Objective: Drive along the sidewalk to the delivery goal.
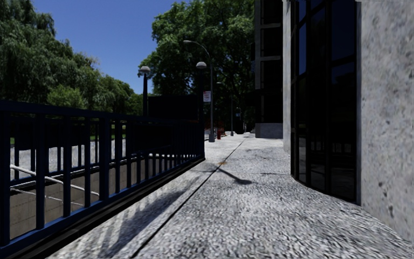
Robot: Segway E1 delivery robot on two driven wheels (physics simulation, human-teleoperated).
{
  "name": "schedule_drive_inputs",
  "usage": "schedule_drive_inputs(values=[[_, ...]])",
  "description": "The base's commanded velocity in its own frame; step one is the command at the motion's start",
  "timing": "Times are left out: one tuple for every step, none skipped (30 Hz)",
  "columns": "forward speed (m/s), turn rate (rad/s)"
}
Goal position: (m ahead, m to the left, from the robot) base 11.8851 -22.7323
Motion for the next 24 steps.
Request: schedule_drive_inputs(values=[[2.0, 0.0], [2.0, 0.0], [2.0, 0.0], [2.0, 0.0], [2.0, 0.0], [2.0, -0.15], [2.0, -0.36], [2.0, -0.36], [2.0, -0.45], [2.0, -0.48], [2.0, -0.48], [2.0, -0.49], [2.0, -0.49], [2.0, -0.49], [2.0, -0.49], [2.0, -0.49], [2.0, -0.49], [2.0, -0.49], [2.0, -0.49], [2.0, -0.49], [2.0, -0.49], [2.0, -0.41], [2.0, 0.0], [2.0, 0.0]])
